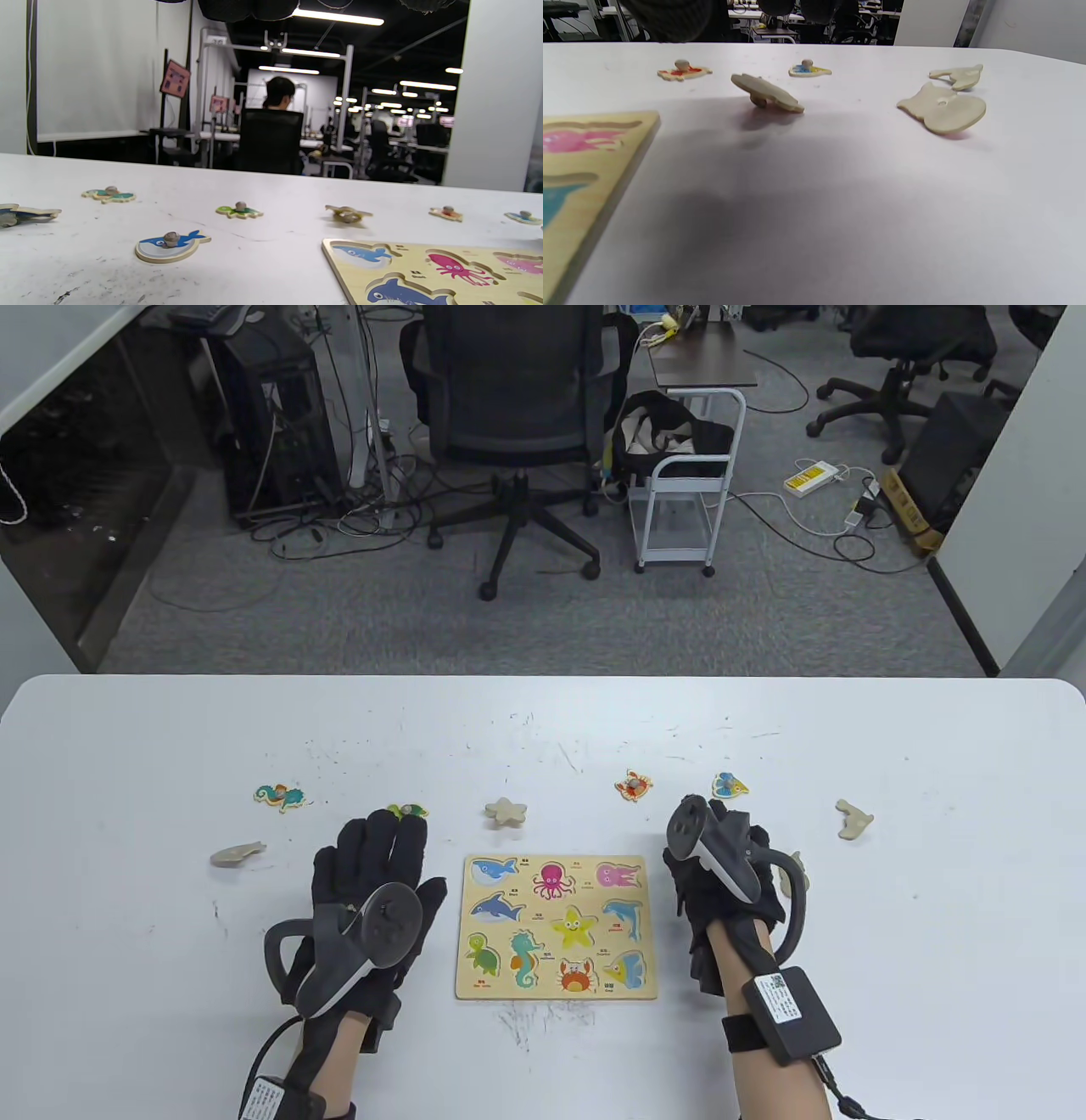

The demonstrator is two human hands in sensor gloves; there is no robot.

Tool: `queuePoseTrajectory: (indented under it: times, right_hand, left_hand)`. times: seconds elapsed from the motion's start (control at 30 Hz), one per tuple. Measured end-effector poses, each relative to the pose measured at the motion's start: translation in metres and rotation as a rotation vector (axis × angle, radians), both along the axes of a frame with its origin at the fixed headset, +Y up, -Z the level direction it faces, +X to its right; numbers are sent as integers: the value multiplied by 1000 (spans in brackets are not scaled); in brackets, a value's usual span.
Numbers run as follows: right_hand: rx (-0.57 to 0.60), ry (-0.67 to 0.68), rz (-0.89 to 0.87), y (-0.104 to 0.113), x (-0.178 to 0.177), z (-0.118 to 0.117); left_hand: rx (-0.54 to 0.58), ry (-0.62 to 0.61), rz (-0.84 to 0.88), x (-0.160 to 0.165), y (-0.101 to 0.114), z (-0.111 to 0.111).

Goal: Fit puzzle pieces into frame

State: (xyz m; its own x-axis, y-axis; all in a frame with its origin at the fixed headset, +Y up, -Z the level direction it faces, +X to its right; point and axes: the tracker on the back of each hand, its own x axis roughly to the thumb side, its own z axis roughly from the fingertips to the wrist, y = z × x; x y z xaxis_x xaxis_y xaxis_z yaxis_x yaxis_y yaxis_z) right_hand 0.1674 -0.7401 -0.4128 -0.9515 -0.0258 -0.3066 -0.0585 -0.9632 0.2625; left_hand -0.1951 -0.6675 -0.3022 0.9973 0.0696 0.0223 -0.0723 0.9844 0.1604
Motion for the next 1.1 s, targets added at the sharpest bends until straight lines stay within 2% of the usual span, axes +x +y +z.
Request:
queuePoseTrajectory:
  times: [0.1,0.33,0.53,0.67,0.83,0.97,1.1]
  right_hand:
    - [-39,-29,-16,-15,1,-6]
    - [-43,-69,46,-34,-2,-12]
    - [45,-121,174,-39,-8,-14]
    - [57,-146,176,-37,-9,-14]
    - [90,-130,131,-20,-2,-8]
    - [131,-40,-98,6,7,3]
    - [136,77,-243,34,7,22]
  left_hand:
    - [-7,0,0,0,0,0]
    - [-13,4,-4,-1,1,0]
    - [-24,2,-18,2,-1,-2]
    - [-29,2,-23,3,-2,-2]
    - [-24,-1,-5,1,0,-2]
    - [-14,-10,3,3,3,0]
    - [0,-27,2,9,5,3]
